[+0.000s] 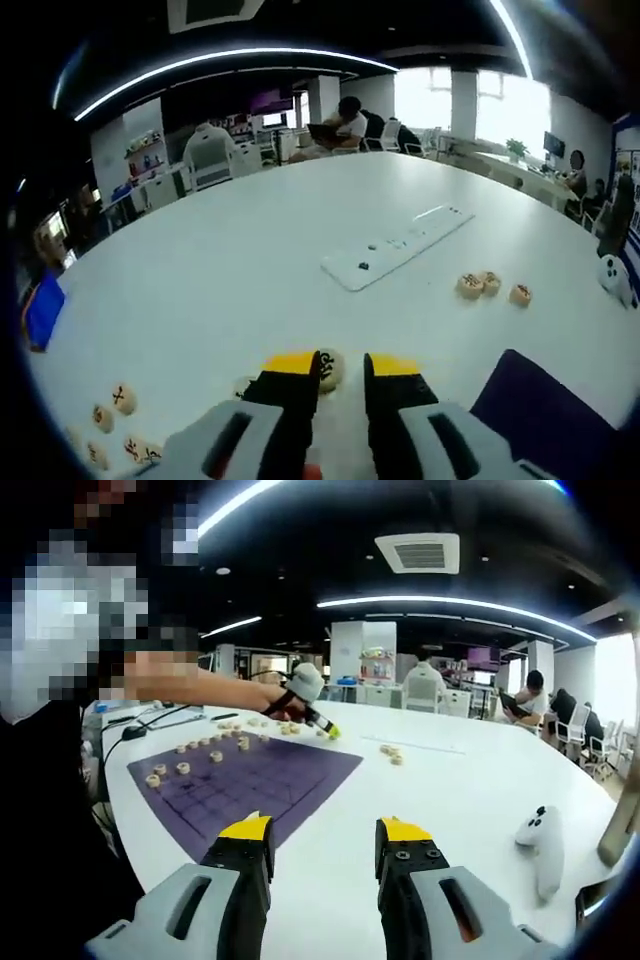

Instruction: Pick up the chess pieces one by one and place each piece onto its starting position on the chessboard, setting the pieces on their correct points until all the chess pieces are arranged in the starting layout

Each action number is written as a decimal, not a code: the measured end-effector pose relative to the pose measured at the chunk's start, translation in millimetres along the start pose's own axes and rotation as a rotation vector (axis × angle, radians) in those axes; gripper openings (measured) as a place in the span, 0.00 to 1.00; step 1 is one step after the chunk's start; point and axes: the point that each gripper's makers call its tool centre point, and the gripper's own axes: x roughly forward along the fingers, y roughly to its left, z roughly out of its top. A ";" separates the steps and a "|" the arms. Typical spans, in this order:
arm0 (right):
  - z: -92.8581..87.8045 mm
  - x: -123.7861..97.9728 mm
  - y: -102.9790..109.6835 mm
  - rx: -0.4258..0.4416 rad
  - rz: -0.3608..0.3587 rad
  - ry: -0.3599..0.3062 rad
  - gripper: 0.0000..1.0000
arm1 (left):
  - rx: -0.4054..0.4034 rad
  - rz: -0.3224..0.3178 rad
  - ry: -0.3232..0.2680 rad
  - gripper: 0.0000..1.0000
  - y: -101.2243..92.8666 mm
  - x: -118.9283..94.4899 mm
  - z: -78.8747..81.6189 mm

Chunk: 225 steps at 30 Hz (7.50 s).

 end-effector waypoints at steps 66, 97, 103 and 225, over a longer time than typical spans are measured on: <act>26.1 63.7 80.2 -0.138 0.307 0.056 0.41 | 0.089 -0.125 -0.172 0.19 -12.5 -368.5 -241.4; 16.6 62.2 75.6 -0.131 0.297 0.080 0.42 | -0.016 -0.161 -0.199 0.35 -4.7 -358.7 -236.5; 18.6 62.4 75.8 -0.134 0.298 0.076 0.42 | -0.076 -0.158 -0.421 0.36 1.2 -389.3 -177.3; -5.9 24.8 27.4 -0.047 0.122 0.076 0.41 | 0.095 -0.091 -0.074 0.37 30.2 -29.2 -27.8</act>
